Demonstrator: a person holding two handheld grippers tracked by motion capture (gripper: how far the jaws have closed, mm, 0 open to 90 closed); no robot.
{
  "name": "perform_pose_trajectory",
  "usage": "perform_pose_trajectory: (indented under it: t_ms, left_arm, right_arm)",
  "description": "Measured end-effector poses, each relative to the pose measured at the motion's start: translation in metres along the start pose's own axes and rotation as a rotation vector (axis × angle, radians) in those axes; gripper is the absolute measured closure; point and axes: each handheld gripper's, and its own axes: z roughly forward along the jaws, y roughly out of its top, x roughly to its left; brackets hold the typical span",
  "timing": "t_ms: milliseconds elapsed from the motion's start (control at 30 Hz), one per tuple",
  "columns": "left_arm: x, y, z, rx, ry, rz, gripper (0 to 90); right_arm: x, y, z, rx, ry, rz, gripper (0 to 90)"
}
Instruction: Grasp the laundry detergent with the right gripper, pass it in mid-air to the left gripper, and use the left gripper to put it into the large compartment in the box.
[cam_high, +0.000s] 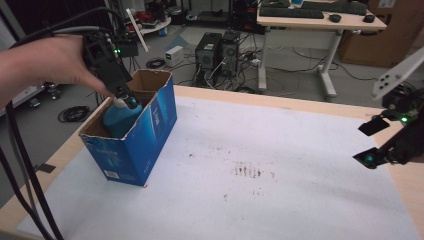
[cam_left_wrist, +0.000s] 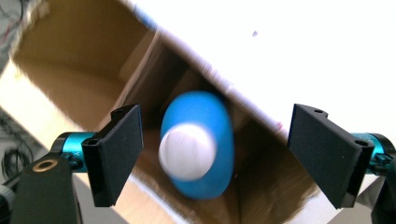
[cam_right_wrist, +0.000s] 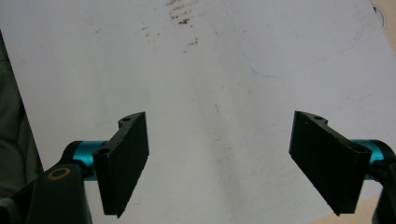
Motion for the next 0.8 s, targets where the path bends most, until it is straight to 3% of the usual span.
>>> perform_pose_trajectory:
  t_ms: [100,233,467,667,800]
  left_arm:
    - [-0.011,0.016,0.002,-0.025,-0.017,0.038,18.4]
    - [-0.027,0.038,0.010,-0.023,-0.029,0.093,18.4]
    - [-0.054,0.070,0.029,-0.052,-0.074,0.184,18.4]
    - [-0.073,0.090,0.046,-0.061,-0.096,0.247,18.4]
    - [-0.081,0.099,0.055,-0.073,-0.094,0.266,18.4]
  right_arm:
    - [0.001,0.000,0.000,-0.024,-0.004,0.016,19.3]
    - [0.004,0.002,0.001,-0.054,-0.007,0.026,19.3]
    - [0.012,0.006,0.000,-0.061,-0.019,0.032,19.3]
    - [0.017,0.009,-0.002,-0.071,-0.030,0.027,19.3]
    - [0.022,0.010,-0.001,-0.071,-0.025,0.022,19.3]
